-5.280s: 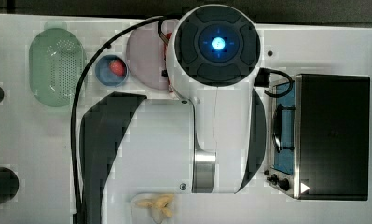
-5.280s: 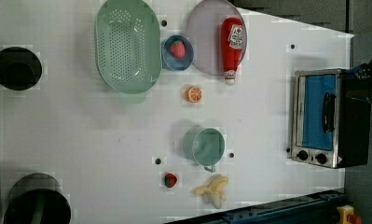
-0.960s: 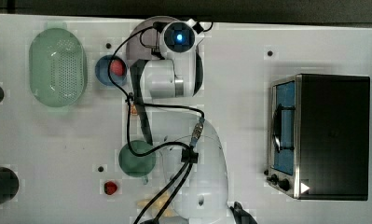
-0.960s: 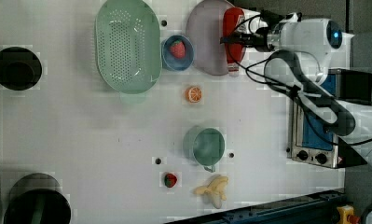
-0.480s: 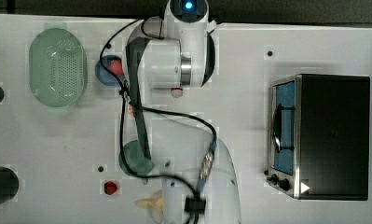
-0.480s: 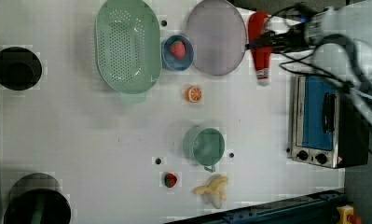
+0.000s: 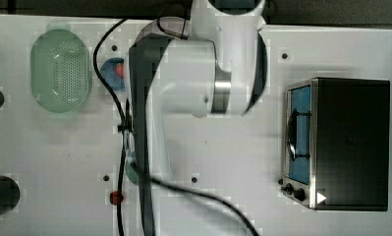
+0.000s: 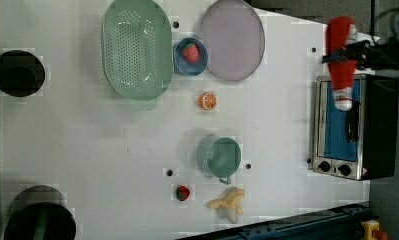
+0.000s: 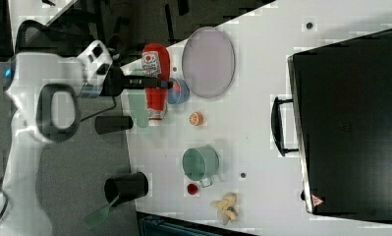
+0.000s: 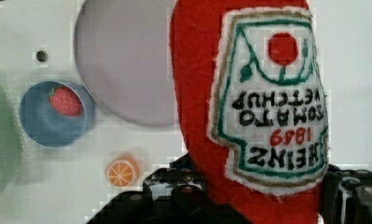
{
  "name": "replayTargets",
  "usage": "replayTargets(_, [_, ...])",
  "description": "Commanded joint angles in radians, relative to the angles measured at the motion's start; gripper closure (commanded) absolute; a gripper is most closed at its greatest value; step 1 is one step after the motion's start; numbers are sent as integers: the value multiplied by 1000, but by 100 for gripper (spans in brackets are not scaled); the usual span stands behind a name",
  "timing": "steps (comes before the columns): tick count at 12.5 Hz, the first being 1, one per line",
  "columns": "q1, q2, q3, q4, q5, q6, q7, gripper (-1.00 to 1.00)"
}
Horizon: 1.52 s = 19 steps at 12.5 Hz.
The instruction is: Pick ketchup from plate and place it on table.
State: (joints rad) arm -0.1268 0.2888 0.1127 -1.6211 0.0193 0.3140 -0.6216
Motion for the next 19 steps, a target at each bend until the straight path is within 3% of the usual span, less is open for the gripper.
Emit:
replayTargets(1, [-30, -36, -21, -141, 2, 13, 35, -24])
replayTargets(5, [-31, -116, -48, -363, 2, 123, 35, -24])
replayTargets(11, [-29, -67, -50, -620, 2, 445, 35, -24])
replayTargets(12, [-29, -44, -49, -639, 2, 473, 35, -29])
replayTargets(15, [-29, 38, -49, -658, 2, 514, 35, -93])
replayTargets(19, [-29, -13, -42, -623, 3, 505, 56, -100])
